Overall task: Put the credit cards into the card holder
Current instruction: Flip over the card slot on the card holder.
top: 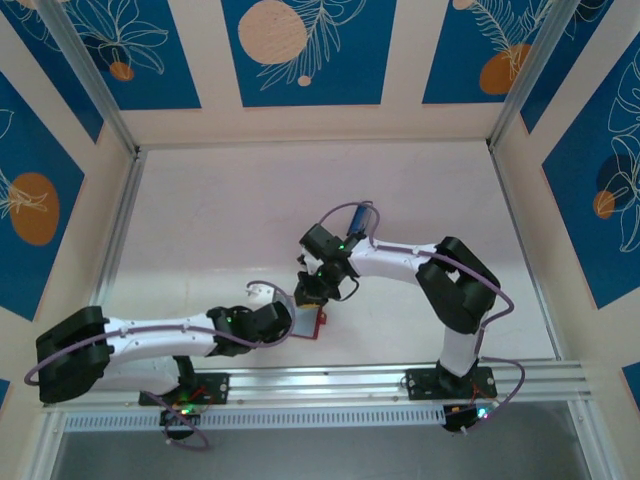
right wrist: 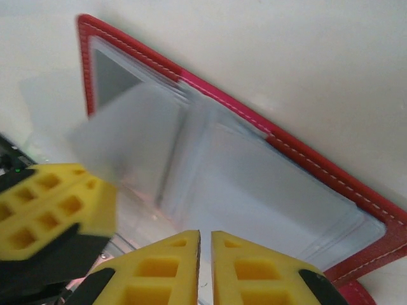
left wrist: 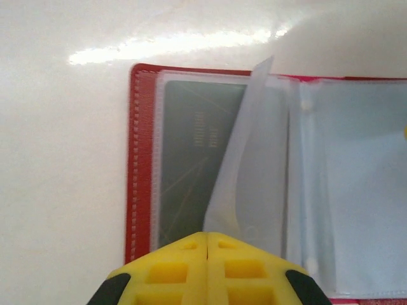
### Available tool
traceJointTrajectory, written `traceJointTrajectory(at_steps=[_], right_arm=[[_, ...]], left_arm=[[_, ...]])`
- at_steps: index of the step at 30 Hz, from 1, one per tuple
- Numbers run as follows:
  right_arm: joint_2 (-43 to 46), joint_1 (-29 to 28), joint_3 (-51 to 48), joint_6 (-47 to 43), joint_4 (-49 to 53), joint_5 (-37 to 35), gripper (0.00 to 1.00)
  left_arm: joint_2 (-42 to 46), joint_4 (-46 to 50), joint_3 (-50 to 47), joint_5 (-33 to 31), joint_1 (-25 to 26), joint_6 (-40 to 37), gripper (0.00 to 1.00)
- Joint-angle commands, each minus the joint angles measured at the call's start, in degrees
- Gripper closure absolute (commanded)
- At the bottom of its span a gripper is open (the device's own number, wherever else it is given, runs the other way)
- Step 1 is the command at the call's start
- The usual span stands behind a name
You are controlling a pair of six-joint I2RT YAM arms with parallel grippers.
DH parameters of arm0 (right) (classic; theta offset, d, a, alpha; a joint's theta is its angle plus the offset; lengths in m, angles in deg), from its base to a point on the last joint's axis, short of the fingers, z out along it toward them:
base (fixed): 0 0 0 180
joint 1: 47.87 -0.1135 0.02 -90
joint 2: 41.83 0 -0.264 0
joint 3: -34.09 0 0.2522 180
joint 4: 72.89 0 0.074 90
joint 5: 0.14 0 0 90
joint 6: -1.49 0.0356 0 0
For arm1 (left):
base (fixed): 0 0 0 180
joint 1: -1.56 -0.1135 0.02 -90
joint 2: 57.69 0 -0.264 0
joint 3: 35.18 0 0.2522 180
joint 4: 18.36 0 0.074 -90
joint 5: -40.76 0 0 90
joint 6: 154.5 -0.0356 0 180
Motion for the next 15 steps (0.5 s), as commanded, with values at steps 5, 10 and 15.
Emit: traceJointTrajectory(at_steps=[5,10,15], right_arm=[[-5.2,-1.8,1.1,1.1,2.5,-2.1,0.87],[-6.8,-2.4,1.3,1.3,2.5,-2.5,0.87],[-7.3,-2.4,1.5,0.9,3.3,-2.9,0.87]], left_arm=[[2.0,7.5,1.0,-4.3,0.2,3.1,0.99],[0.4,18.2,3.6,-8.7,0.2,11.0,0.99],[7.3,18.5,4.4,-10.9,0.2,8.0,0.97]])
